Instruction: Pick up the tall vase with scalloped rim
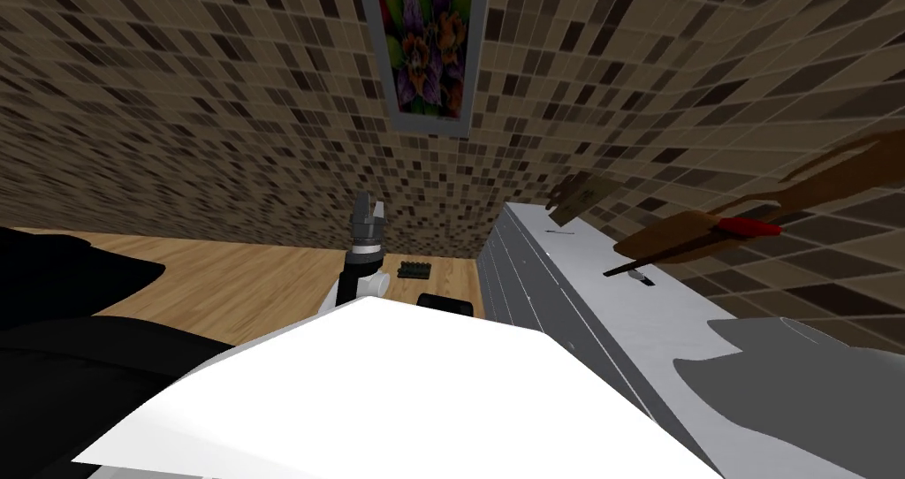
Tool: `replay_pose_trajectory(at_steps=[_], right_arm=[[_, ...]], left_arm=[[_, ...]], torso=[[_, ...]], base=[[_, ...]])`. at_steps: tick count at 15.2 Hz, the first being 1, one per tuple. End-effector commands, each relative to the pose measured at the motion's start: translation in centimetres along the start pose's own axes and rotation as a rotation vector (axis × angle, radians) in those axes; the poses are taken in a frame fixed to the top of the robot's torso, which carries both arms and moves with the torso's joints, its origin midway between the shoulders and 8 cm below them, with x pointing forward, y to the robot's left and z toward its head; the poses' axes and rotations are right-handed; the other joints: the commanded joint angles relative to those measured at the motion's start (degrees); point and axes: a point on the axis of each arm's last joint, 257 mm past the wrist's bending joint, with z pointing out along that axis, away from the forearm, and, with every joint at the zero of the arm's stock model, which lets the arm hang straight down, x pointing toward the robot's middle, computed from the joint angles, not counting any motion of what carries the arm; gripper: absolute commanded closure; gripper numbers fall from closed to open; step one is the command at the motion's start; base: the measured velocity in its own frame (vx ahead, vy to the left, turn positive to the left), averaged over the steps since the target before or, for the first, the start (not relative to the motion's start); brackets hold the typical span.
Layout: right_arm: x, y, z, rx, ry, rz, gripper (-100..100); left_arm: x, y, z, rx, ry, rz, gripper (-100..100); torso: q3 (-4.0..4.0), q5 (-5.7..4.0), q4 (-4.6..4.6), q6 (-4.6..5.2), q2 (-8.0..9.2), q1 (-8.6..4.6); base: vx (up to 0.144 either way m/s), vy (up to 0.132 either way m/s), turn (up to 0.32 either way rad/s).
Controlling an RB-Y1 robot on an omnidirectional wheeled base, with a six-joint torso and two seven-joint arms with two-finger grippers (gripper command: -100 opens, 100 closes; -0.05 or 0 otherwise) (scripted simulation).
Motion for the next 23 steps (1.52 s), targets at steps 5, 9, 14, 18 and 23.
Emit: replay_pose_trajectory(at_steps=[5,9,14,18,23], right_arm=[[-2.2,-0.6,-2.5,0.002,0.132,-0.111,-100],[-3.6,-0.3,-3.8,-0.019,0.238,-0.185,-100],[-4.2,0.4,-4.7,-0.055,0.366,-0.241,-100],[-4.3,0.7,-5.4,-0.073,0.467,-0.268,-100],[-3.8,1.7,-6.2,-0.124,0.611,-0.288,-100]], left_arm=[[0.0,0.0,0.0,0.000,0.000,0.000,0],[0.0,0.0,0.0,0.000,0.000,0.000,0],[0.0,0.0,0.0,0.000,0.000,0.000,0],[0.0,0.0,0.0,0.000,0.000,0.000,0],[0.0,0.0,0.0,0.000,0.000,0.000,0]], torso=[[-0.05,0.00,-0.02,-0.02,-0.09,0.00],[0.02,-0.02,0.01,-0.01,0.04,-0.05],[0.03,-0.03,0.01,-0.02,0.05,-0.11],[0.01,-0.04,0.01,-0.02,0.01,-0.13],[0.01,-0.06,0.01,-0.03,0.02,-0.17]], base=[[0.088,0.016,0.060],[0.066,0.004,0.047],[0.066,-0.005,0.055],[0.072,-0.013,0.043],[0.064,-0.018,0.050]])
